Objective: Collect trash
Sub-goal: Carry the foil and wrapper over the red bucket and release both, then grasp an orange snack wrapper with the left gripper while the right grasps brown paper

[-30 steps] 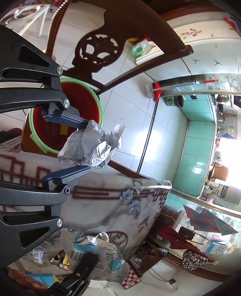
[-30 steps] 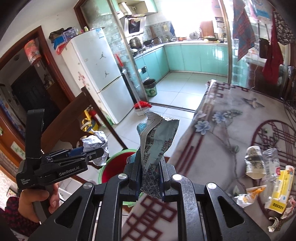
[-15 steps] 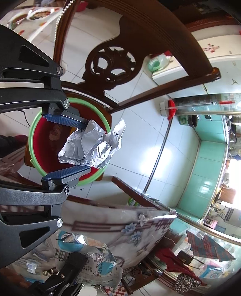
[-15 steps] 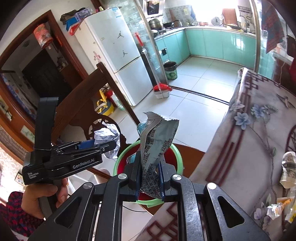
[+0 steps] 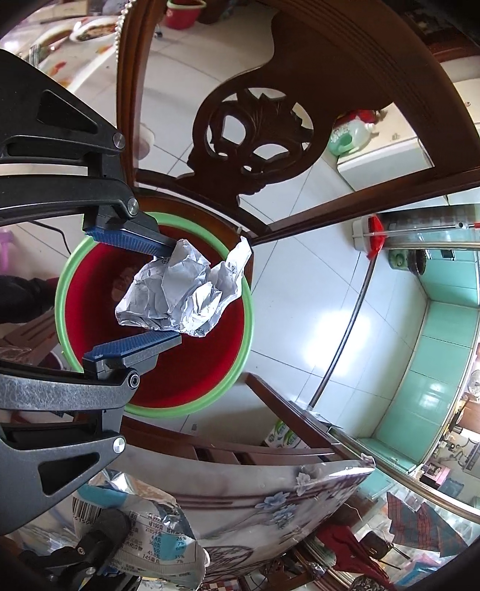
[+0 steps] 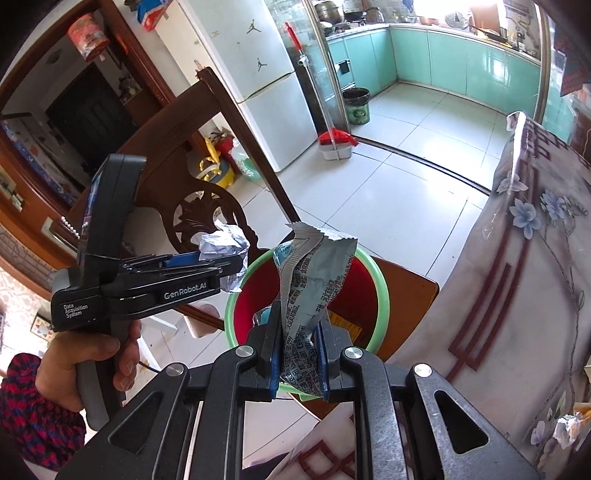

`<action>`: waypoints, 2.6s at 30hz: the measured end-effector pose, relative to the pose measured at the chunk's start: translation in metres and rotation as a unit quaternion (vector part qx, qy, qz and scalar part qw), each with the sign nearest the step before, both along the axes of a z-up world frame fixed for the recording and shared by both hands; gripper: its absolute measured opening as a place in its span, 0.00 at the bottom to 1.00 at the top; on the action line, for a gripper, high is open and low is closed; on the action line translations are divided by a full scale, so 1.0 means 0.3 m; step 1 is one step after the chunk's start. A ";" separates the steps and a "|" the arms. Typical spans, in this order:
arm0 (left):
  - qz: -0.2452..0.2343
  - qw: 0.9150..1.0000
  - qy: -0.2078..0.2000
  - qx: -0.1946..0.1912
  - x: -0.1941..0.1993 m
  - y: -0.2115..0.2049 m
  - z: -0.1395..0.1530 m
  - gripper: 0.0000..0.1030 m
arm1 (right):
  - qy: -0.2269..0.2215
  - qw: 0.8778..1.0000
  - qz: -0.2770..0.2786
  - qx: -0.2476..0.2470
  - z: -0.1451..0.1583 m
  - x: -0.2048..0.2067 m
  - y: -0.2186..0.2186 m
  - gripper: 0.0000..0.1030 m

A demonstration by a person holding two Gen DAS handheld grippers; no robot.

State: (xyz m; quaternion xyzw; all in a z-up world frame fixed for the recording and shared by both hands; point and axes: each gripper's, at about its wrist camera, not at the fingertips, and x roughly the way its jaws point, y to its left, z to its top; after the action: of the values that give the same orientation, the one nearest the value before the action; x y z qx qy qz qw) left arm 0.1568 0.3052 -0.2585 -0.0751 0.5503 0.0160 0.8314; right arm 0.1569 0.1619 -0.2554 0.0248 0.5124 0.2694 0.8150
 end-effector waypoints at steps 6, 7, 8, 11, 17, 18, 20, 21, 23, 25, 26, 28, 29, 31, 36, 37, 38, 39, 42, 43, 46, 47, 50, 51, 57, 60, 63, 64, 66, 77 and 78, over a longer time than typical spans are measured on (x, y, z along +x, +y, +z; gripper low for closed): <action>0.004 1.000 0.000 -0.004 0.017 0.003 -0.006 0.39 | -0.005 1.000 0.001 0.002 0.003 0.000 0.007 0.12; 0.005 1.000 -0.001 -0.004 0.018 0.003 -0.006 0.39 | -0.005 1.000 0.001 0.003 0.003 -0.002 0.007 0.12; 0.005 1.000 -0.002 -0.001 0.019 0.003 -0.005 0.39 | -0.006 1.000 0.000 0.003 0.003 -0.006 0.003 0.12; 0.011 1.000 -0.006 0.018 0.021 -0.002 -0.004 0.57 | -0.005 1.000 0.001 0.008 -0.002 -0.018 -0.011 0.23; 0.009 1.000 -0.013 0.021 -0.007 -0.023 0.012 0.71 | -0.028 0.999 -0.017 0.016 0.028 -0.057 -0.070 0.38; 0.006 1.000 -0.015 0.018 -0.015 -0.031 0.018 0.71 | -0.031 0.999 -0.021 0.016 0.037 -0.068 -0.087 0.38; 0.002 1.000 -0.019 0.011 -0.034 -0.052 0.034 0.71 | -0.038 0.999 -0.030 0.010 0.056 -0.095 -0.128 0.38; -0.001 1.000 -0.022 0.005 -0.047 -0.065 0.044 0.71 | -0.043 0.998 -0.037 0.008 0.068 -0.112 -0.156 0.38; -0.010 1.000 -0.028 -0.004 -0.072 -0.100 0.063 0.71 | -0.051 0.997 -0.052 0.007 0.090 -0.154 -0.223 0.38; -0.022 0.999 -0.032 -0.007 -0.096 -0.150 0.080 0.71 | -0.057 0.996 -0.071 0.005 0.110 -0.202 -0.309 0.41; -0.030 0.999 -0.035 -0.008 -0.107 -0.181 0.089 0.71 | -0.059 0.995 -0.081 0.003 0.118 -0.224 -0.352 0.42; -0.047 0.998 -0.041 -0.008 -0.128 -0.247 0.106 0.72 | -0.066 0.992 -0.110 -0.006 0.134 -0.279 -0.469 0.47; -0.057 0.997 -0.045 -0.008 -0.139 -0.282 0.114 0.72 | -0.068 0.990 -0.125 -0.012 0.142 -0.306 -0.531 0.47; -0.079 0.995 -0.055 -0.004 -0.163 -0.363 0.131 0.75 | -0.072 0.985 -0.151 -0.031 0.156 -0.355 -0.655 0.48; -0.136 0.989 -0.062 -0.010 -0.224 -0.582 0.157 0.79 | -0.088 0.962 -0.241 -0.095 0.199 -0.485 -1.018 0.55; -0.149 0.987 -0.063 -0.011 -0.238 -0.631 0.160 0.80 | -0.090 0.954 -0.267 -0.106 0.202 -0.510 -1.099 0.55; -0.162 0.985 -0.065 -0.010 -0.251 -0.679 0.162 0.80 | -0.089 0.945 -0.292 -0.118 0.200 -0.530 -1.175 0.55; -0.174 0.982 -0.065 -0.009 -0.263 -0.727 0.165 0.80 | -0.085 0.939 -0.307 -0.127 0.197 -0.540 -1.229 0.55; -0.212 0.975 -0.067 -0.026 -0.295 -0.866 0.162 0.81 | -0.056 0.928 -0.337 -0.147 0.142 -0.551 -1.386 0.55; -0.230 0.970 -0.067 -0.035 -0.304 -0.915 0.157 0.82 | -0.048 0.926 -0.343 -0.151 0.116 -0.550 -1.428 0.55; -0.277 0.958 -0.064 -0.034 -0.314 -1.058 0.129 0.82 | -0.027 0.929 -0.342 -0.138 0.047 -0.534 -1.513 0.55; -0.291 0.954 -0.065 -0.032 -0.319 -1.103 0.123 0.82 | -0.022 0.931 -0.339 -0.133 0.025 -0.527 -1.533 0.55; -0.325 0.943 -0.066 -0.027 -0.313 -1.227 0.104 0.82 | 0.001 0.936 -0.328 -0.126 -0.050 -0.516 -1.590 0.53; -0.334 0.940 -0.066 -0.032 -0.307 -1.262 0.096 0.82 | 0.010 0.938 -0.324 -0.121 -0.073 -0.511 -1.607 0.38; -0.356 0.934 -0.036 -0.017 -0.245 -1.425 0.007 0.82 | 0.004 0.942 -0.327 -0.075 -0.081 -0.547 -1.668 0.27; -0.349 0.937 -0.015 -0.019 -0.224 -1.454 -0.040 0.82 | -0.014 0.938 -0.339 -0.063 -0.037 -0.568 -1.691 0.27; -0.332 0.943 -0.003 -0.020 -0.218 -1.456 -0.069 0.60 | -0.032 0.934 -0.353 -0.048 0.016 -0.580 -1.714 0.27; -0.328 0.944 0.004 -0.019 -0.216 -1.454 -0.079 0.36 | -0.039 0.933 -0.355 -0.046 0.035 -0.582 -1.716 0.27; -0.324 0.946 0.012 -0.014 -0.218 -1.446 -0.080 0.19 | -0.055 0.931 -0.357 -0.045 0.080 -0.586 -1.713 0.27; -0.232 0.971 -0.056 -0.022 -0.293 -1.264 0.191 0.16 | -0.124 0.934 -0.334 -0.020 0.291 -0.551 -1.610 0.27; -0.221 0.973 -0.057 -0.030 -0.289 -1.247 0.205 0.16 | -0.125 0.935 -0.330 -0.021 0.303 -0.542 -1.594 0.27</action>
State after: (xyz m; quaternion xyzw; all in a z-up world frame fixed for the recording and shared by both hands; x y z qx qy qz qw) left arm 0.0701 -0.0690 -0.1972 0.0227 0.5056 -0.1886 0.8416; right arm -0.0058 -0.3165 -0.1646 0.1418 0.3746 -0.0248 0.9159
